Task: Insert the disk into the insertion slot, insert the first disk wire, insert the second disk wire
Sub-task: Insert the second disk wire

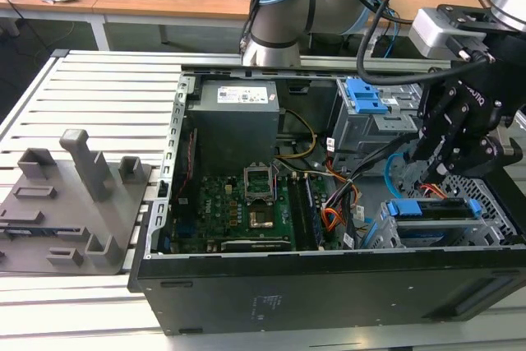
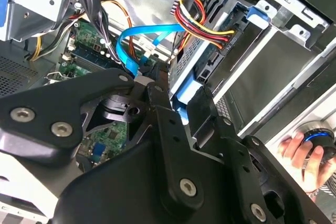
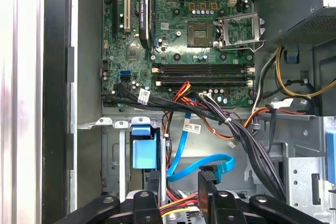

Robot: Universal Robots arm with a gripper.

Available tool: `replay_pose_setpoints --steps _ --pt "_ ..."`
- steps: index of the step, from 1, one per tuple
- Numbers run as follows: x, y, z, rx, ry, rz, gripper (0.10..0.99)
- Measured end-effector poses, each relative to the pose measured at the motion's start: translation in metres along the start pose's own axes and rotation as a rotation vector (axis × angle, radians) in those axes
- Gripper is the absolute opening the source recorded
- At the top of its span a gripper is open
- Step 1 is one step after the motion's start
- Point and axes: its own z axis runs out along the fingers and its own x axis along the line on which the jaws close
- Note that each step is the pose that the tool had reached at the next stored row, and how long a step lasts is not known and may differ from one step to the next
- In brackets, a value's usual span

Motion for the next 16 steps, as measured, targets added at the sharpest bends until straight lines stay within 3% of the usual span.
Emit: replay_pose_setpoints --steps 6,11,16 --pt "0.0000 0.0039 0.0003 0.000 0.0002 -0.003 0.420" --pt "-0.0022 0.0046 0.0005 0.000 0.0034 -0.055 0.420" --pt "-0.0027 0.0060 -0.0076 0.000 0.0036 -0.066 0.420"
